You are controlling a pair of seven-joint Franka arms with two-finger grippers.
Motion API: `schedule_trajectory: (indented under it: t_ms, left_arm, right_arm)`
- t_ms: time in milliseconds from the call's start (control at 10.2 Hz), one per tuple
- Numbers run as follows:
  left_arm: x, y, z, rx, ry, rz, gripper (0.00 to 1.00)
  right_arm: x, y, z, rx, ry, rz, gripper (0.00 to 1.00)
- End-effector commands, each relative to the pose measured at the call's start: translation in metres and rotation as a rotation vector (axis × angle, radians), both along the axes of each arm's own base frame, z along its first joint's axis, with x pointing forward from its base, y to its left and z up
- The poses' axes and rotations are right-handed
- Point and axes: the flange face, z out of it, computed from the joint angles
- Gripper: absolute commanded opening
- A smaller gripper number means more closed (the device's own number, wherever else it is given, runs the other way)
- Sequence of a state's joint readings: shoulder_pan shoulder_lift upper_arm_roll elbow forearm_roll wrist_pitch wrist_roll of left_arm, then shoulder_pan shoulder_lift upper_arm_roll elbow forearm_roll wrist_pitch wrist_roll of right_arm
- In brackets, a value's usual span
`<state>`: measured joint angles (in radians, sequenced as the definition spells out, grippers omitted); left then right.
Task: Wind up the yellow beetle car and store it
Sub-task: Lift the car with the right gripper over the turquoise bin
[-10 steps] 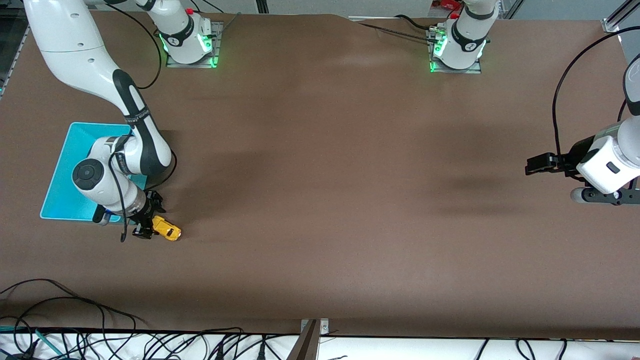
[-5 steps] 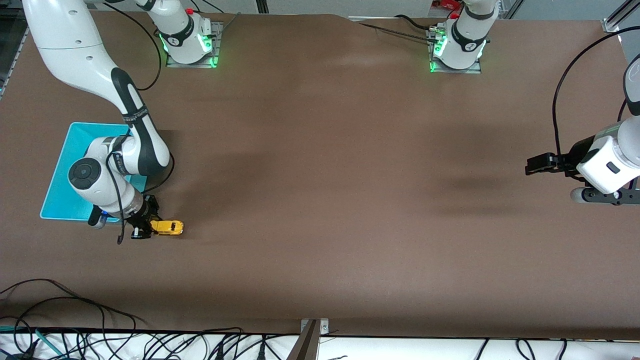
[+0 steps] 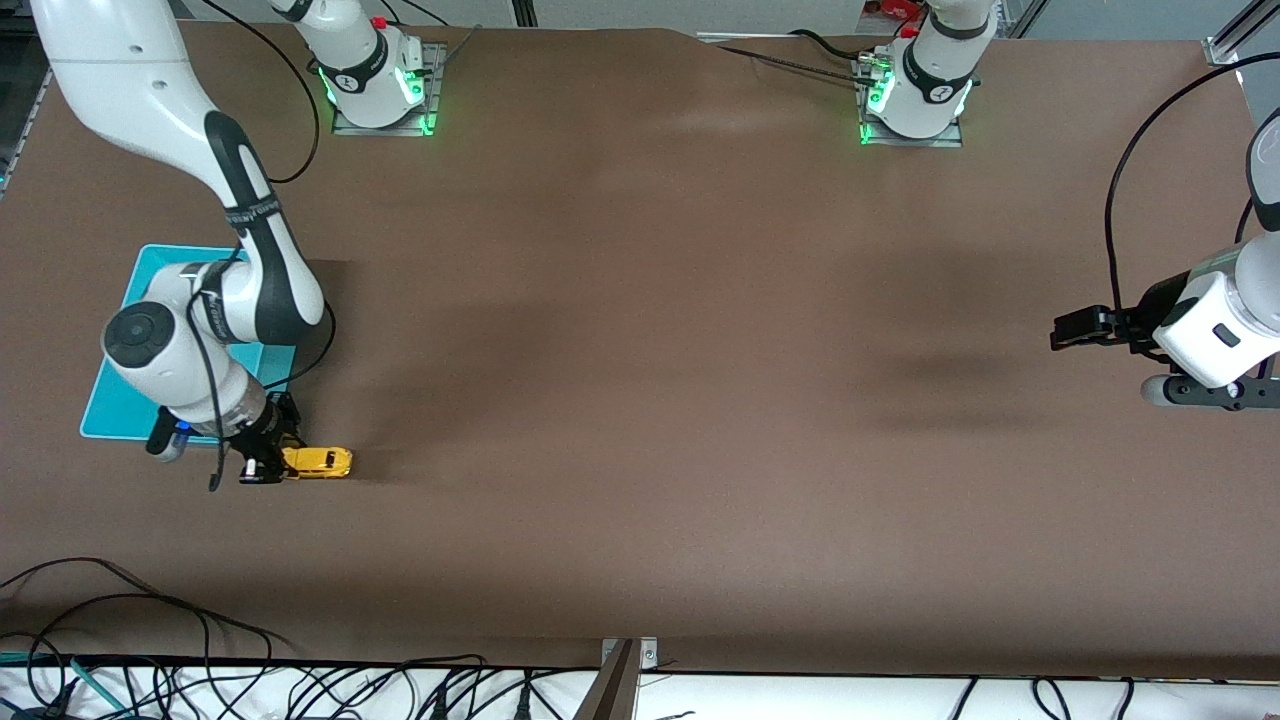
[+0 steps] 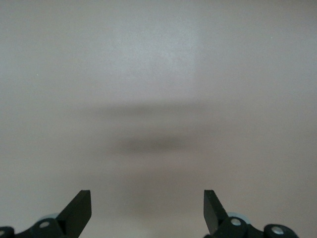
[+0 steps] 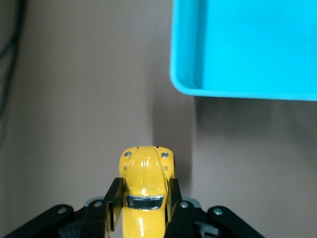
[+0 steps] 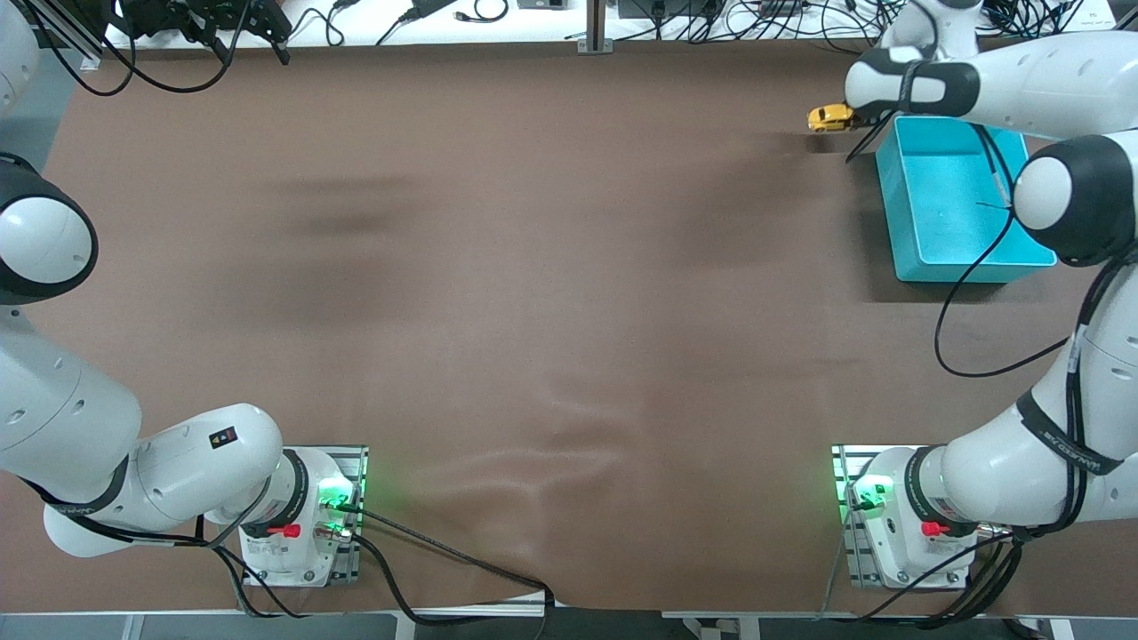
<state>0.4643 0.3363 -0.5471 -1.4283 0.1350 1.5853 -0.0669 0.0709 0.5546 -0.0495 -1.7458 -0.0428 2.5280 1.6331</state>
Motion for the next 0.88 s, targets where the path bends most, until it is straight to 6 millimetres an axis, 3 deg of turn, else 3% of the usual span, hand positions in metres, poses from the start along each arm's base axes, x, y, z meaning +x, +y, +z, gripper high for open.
schedule_trajectory:
  t_ms: [0, 196, 391, 587, 783]
  left_arm:
    - [0.001, 0.003, 0.003, -0.01, 0.002, -0.021, 1.0]
    - [0.001, 0.002, 0.003, -0.012, 0.002, -0.021, 1.0]
    - [0.001, 0.002, 0.003, -0.012, 0.002, -0.021, 1.0]
    - [0.001, 0.002, 0.003, -0.012, 0.003, -0.021, 1.0]
    - [0.001, 0.003, 0.002, -0.013, 0.005, -0.021, 1.0]
  right_arm:
    - [-0.01, 0.004, 0.058, -0.007, 0.007, 0.014, 0.0]
    - [-0.017, 0.001, 0.1, -0.013, -0.009, 0.022, 0.0]
    - [-0.04, -0.025, 0.124, -0.049, 0.058, 0.129, 0.0]
    - [-0.085, -0.076, 0.125, -0.073, 0.129, 0.233, 0.0]
    - [-0.132, -0.126, 0.099, -0.068, 0.211, 0.32, 0.0]
